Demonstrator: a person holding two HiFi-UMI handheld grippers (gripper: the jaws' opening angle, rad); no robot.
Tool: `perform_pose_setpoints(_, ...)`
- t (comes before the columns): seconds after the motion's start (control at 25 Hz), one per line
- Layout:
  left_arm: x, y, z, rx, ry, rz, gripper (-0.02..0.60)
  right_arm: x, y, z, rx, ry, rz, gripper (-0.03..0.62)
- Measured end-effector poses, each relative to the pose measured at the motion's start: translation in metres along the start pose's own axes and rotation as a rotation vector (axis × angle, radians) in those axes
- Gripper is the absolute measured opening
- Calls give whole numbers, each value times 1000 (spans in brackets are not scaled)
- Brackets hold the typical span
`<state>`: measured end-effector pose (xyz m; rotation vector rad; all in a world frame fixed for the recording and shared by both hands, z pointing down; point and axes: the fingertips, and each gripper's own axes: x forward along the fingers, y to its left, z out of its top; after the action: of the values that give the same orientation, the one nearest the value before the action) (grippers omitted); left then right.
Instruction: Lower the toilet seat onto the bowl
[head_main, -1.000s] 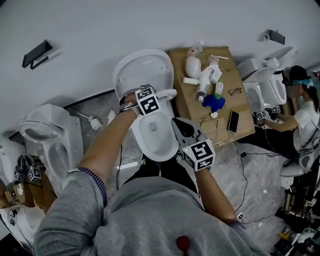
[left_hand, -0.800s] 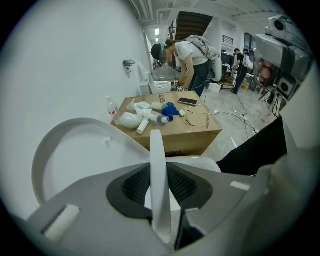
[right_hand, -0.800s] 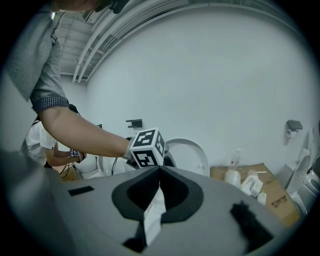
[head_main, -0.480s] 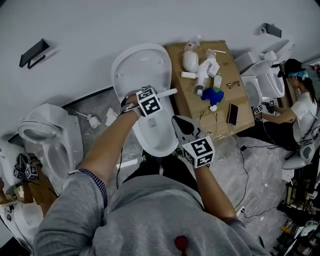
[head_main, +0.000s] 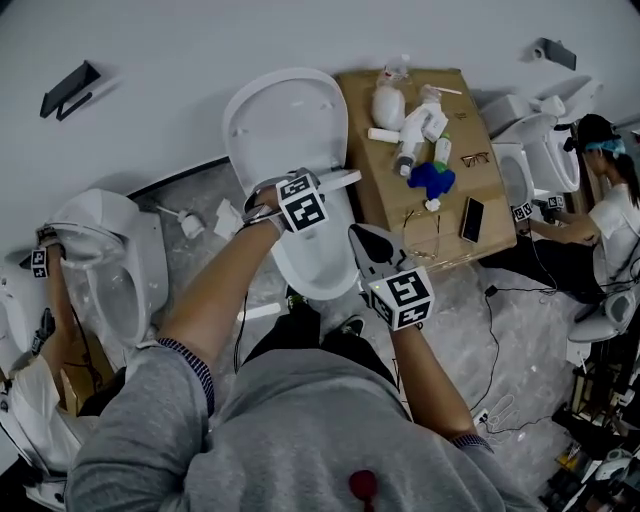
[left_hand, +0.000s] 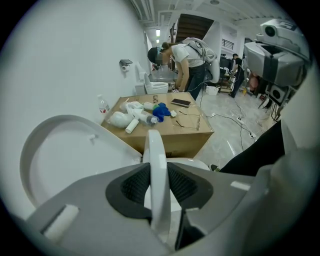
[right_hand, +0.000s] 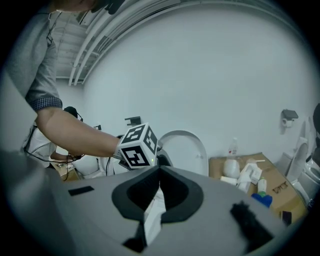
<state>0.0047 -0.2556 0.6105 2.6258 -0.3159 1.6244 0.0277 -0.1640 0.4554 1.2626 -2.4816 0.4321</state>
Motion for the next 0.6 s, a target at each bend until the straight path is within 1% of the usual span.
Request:
perform_pose_setpoints(0.32,11,-37,-5,2,34,4,124,-15,4,-21,-3,17,44,14)
perform_pose_setpoints(0.6,23,-68,-12,-9,28,-4,135,-31,5,-43,9,25,60,14)
